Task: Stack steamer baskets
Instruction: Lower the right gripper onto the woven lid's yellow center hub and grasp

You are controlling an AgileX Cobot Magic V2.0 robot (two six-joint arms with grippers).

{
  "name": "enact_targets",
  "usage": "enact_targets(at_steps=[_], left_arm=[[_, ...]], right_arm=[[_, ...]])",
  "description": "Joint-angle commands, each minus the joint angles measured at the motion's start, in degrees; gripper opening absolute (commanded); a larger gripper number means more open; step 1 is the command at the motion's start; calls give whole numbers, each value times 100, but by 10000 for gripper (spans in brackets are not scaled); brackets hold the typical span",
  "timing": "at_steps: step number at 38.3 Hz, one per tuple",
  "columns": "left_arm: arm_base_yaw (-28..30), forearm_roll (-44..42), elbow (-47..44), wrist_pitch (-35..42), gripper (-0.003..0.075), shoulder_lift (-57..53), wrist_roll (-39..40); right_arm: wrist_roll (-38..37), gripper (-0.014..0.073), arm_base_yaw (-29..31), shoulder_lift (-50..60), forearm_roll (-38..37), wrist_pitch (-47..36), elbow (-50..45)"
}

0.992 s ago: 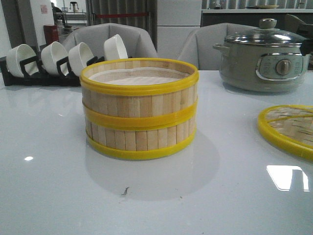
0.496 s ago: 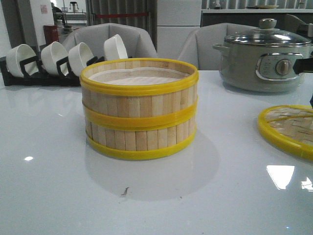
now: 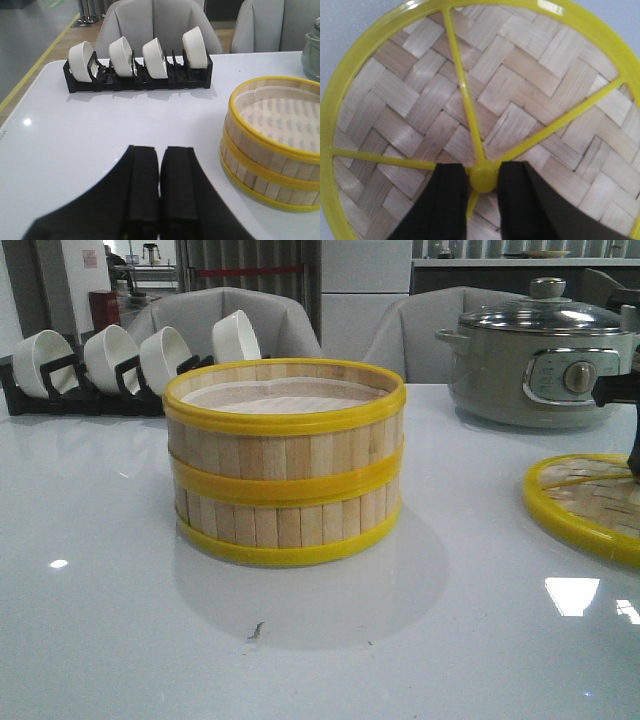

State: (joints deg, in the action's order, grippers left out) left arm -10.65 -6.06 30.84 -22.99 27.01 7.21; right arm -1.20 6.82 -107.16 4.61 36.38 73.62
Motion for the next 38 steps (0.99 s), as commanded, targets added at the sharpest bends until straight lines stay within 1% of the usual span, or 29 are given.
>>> enact_targets(at_steps=[1, 17, 38], left_arm=[[14, 4, 166, 508, 87, 23, 29], [14, 4, 166, 508, 87, 23, 29], [14, 4, 166, 508, 87, 23, 29]], right_arm=[[39, 288, 4, 282, -3, -187, 201], [39, 288, 4, 263, -3, -432, 201], [39, 288, 4, 226, -3, -438, 201]])
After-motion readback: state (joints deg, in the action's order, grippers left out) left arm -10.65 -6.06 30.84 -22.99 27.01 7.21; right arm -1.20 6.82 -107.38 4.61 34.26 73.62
